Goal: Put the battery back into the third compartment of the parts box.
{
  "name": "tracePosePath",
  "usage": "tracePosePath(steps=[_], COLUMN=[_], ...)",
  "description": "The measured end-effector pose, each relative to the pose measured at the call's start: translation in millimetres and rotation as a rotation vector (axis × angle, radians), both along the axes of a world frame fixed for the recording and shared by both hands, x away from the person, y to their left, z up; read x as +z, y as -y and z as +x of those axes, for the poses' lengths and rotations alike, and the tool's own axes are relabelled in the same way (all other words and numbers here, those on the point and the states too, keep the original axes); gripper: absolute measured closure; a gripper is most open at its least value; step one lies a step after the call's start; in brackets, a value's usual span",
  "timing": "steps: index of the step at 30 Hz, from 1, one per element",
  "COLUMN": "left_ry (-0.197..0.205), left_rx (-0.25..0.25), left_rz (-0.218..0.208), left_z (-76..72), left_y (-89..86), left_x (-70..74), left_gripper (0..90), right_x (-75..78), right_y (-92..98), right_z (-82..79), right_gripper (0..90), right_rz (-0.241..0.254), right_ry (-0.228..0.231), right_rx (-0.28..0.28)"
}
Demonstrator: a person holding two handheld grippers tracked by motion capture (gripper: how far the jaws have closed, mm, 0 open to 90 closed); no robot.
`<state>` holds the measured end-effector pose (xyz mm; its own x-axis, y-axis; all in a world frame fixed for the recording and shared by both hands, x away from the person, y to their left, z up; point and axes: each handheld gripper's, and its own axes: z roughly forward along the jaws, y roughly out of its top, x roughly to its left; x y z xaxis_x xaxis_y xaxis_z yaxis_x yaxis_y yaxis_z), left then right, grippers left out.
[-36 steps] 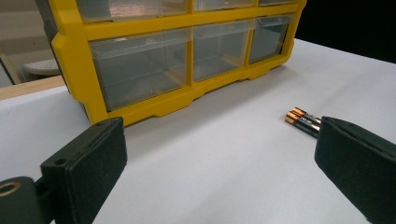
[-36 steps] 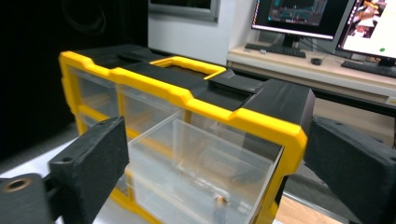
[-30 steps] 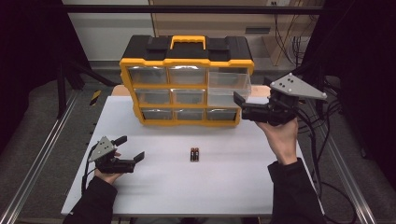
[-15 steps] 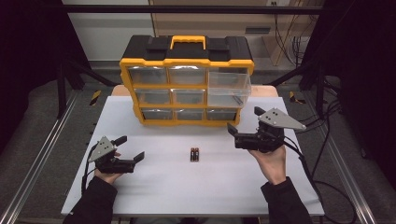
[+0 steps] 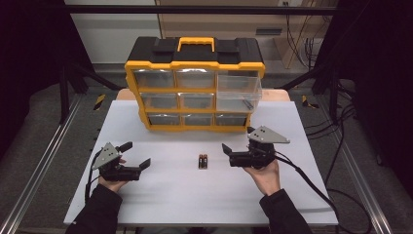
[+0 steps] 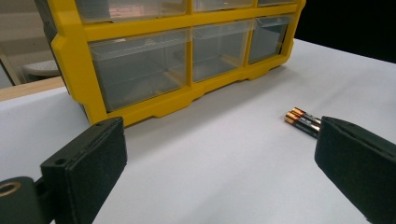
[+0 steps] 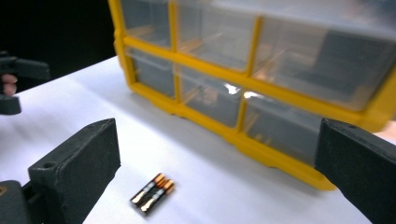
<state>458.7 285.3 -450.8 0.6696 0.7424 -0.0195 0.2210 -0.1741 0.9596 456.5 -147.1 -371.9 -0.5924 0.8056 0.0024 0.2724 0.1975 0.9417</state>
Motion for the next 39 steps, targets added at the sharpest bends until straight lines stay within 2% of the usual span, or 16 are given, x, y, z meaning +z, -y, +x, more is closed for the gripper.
tracePosePath(steps=[5,8,14,15,28,33,37,39], left_ry=[0.002,0.000,0.002,0.002,0.002,0.002,0.002,0.002], left_rx=[0.001,0.000,0.002,0.001,0.002,0.002,0.002,0.002], left_rz=[-0.001,0.001,-0.001,-0.001,-0.001,-0.002,0.000,-0.001], left_z=[0.0,0.2,0.1,0.1,0.1,0.2,0.2,0.2], left_y=[0.0,0.2,-0.3,-0.2,-0.3,-0.4,-0.2,-0.4], left_x=[0.0,-0.2,0.0,0.0,0.0,0.0,-0.1,0.0], left_gripper=[1.6,1.6,1.6,1.6,1.6,1.6,1.6,1.6], right_x=[-16.5,-30.4,-45.6,-50.6,-78.9,-92.5,-102.4,-103.1], right_y=[-15.0,-28.3,-43.0,-47.0,-67.3,-69.8,-71.5,-71.6], right_z=[6.3,11.8,19.1,22.4,41.4,49.9,55.8,56.3], right_gripper=[0.7,1.0,1.2,1.4,3.1,8.8,14.3,15.9], right_rz=[-0.014,-0.061,-0.101,-0.112,-0.172,-0.211,-0.222,-0.220], right_ry=[-0.036,-0.073,-0.114,-0.133,-0.224,-0.279,-0.327,-0.331], right_rx=[0.030,0.045,0.057,0.059,0.048,0.055,0.055,0.059])
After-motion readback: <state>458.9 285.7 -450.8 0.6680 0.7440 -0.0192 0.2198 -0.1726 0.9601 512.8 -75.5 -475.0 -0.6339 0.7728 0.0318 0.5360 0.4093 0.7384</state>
